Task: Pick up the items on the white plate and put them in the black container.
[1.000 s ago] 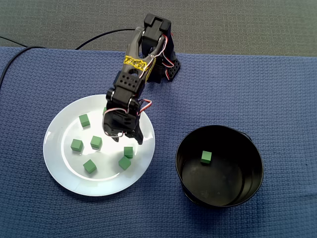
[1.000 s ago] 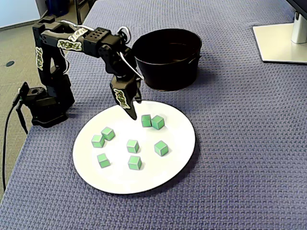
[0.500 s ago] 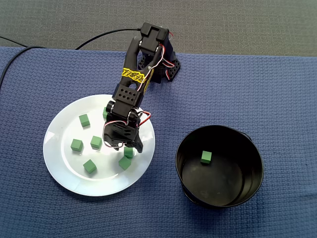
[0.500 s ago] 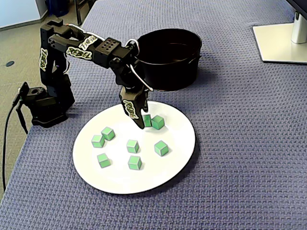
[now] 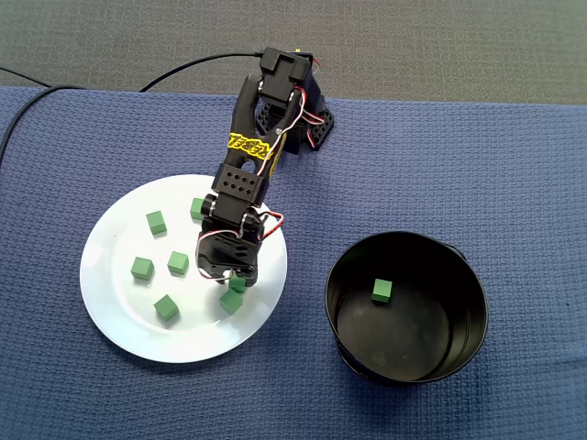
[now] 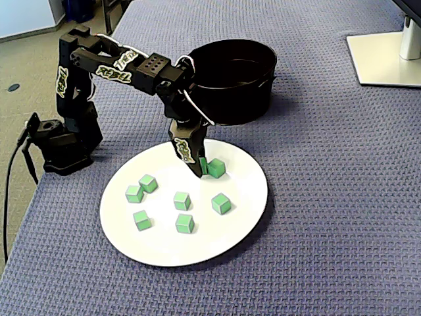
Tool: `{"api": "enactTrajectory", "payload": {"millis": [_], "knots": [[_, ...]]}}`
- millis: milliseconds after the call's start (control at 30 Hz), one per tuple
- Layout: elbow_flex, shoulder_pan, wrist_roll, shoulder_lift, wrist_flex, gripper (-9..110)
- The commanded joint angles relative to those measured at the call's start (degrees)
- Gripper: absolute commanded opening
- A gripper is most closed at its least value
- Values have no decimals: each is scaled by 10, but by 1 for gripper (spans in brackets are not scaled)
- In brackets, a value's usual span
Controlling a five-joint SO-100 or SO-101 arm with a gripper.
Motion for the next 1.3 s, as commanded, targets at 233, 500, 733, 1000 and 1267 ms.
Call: {"api": "enactTrajectory", "payload": {"millis": [233,500,733,1000,1267], "knots": [[-16,-1,13,2,-10,0],[-21,7,200,165,-25,0],[-87,8,385,378,49,0],[-292,-185,552,403,130,0],[-339,-364,598,292,209,0]]}}
